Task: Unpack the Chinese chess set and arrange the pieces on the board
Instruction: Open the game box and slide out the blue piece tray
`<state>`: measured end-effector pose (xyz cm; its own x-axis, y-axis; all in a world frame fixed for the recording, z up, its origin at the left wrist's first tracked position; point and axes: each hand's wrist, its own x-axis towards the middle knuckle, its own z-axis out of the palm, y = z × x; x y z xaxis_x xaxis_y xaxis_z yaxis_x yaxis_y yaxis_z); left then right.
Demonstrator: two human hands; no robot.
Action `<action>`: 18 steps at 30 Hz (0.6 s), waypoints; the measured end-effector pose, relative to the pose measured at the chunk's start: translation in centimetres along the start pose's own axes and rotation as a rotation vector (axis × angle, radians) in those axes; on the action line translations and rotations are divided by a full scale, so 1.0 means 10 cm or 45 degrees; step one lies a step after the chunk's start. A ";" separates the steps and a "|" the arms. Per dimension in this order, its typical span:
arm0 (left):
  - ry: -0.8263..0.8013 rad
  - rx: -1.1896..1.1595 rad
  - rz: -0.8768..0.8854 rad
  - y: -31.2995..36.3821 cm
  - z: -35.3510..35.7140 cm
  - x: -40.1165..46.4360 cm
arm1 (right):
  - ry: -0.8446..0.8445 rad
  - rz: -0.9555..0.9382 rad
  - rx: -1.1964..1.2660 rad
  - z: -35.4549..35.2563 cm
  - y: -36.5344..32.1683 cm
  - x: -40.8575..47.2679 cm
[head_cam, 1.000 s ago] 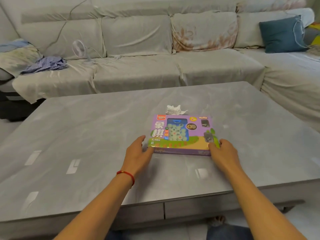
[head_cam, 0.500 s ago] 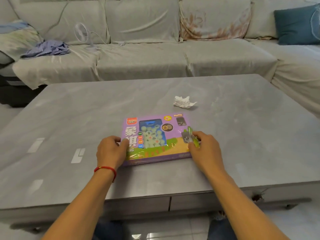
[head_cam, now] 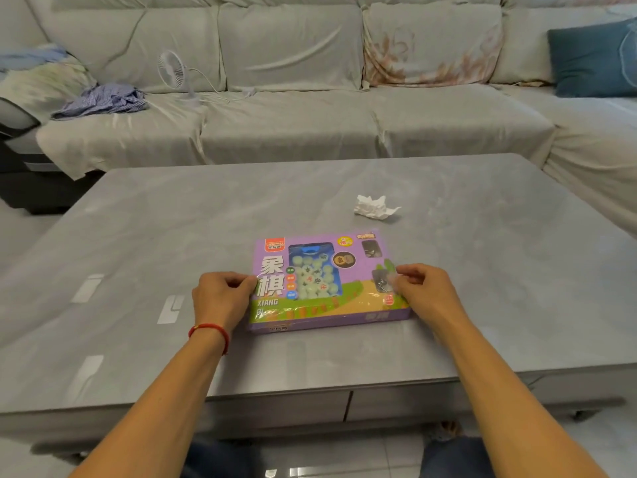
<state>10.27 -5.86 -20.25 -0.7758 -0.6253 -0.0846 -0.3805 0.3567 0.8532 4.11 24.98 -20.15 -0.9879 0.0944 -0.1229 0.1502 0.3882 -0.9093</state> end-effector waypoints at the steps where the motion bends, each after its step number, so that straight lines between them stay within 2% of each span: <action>1: 0.015 -0.034 -0.013 0.00 0.02 0.01 | -0.030 0.017 -0.008 0.00 -0.01 0.01; 4: 0.023 -0.056 -0.035 0.01 0.06 0.02 | -0.025 0.019 -0.097 -0.02 -0.04 0.02; 8: 0.090 -0.130 -0.077 0.04 0.06 0.10 | 0.083 -0.052 -0.369 -0.11 -0.08 0.01; 14: 0.155 -0.174 -0.048 0.05 -0.03 0.16 | 0.219 0.000 -0.463 -0.45 -0.03 -0.03; 18: 0.028 -0.166 -0.089 0.08 -0.09 0.30 | 0.331 0.062 -0.510 -0.72 0.09 -0.04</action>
<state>8.11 -8.04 -19.41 -0.7380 -0.6610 -0.1358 -0.3633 0.2197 0.9054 4.92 31.92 -18.06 -0.9448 0.3274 -0.0115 0.2492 0.6954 -0.6741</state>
